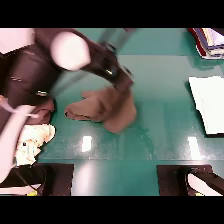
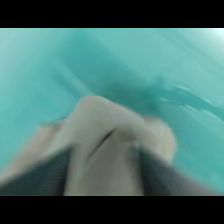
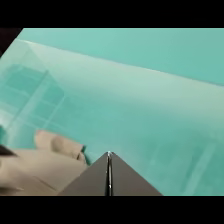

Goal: Fold the shirts.

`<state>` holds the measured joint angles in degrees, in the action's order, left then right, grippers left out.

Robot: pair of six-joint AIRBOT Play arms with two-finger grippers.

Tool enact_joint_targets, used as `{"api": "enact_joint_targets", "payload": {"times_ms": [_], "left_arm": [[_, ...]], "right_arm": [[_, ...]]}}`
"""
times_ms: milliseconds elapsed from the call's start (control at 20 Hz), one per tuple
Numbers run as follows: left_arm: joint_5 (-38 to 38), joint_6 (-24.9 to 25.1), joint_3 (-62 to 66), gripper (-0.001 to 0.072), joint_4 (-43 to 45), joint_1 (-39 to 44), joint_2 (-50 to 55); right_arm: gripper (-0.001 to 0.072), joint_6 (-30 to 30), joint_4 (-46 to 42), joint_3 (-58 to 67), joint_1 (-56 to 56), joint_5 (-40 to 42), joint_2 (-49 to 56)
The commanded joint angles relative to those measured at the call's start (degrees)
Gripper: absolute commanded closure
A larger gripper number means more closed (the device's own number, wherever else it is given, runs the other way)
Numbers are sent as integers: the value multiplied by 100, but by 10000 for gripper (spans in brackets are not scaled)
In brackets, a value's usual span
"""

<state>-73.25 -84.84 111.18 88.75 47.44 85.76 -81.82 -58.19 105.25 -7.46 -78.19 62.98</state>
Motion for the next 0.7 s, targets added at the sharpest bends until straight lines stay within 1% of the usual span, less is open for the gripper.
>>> {"api": "enact_joint_targets", "payload": {"times_ms": [0, 100, 200, 250, 350, 400, 500, 650], "left_arm": [[42, -61, 26, 177, 175, -37, 404], [-369, -122, 22, 177, 286, -868, 251], [-699, -400, -79, 176, 109, -1873, 240], [-728, -431, -249, 176, -203, -2347, 240], [-551, -407, -874, 176, -1106, -3217, 243], [-433, -319, -1294, 176, -1578, -3574, 245], [-275, -11, -2142, 176, -2175, -4015, 247], [-144, 411, -3254, 176, -2293, -4207, 247]], "right_arm": [[692, 0, 0, 11, -2, -146, 0], [692, 0, -22, 11, -2, -131, 0], [692, 0, -31, 11, -2, -131, 2], [693, 0, -28, 11, -2, -131, 2], [692, 0, -28, 11, -2, -131, 2], [692, 0, -28, 11, -2, -131, 2], [692, 0, -28, 11, -2, -131, 2], [692, 0, -31, 11, -2, -129, 2]]}}
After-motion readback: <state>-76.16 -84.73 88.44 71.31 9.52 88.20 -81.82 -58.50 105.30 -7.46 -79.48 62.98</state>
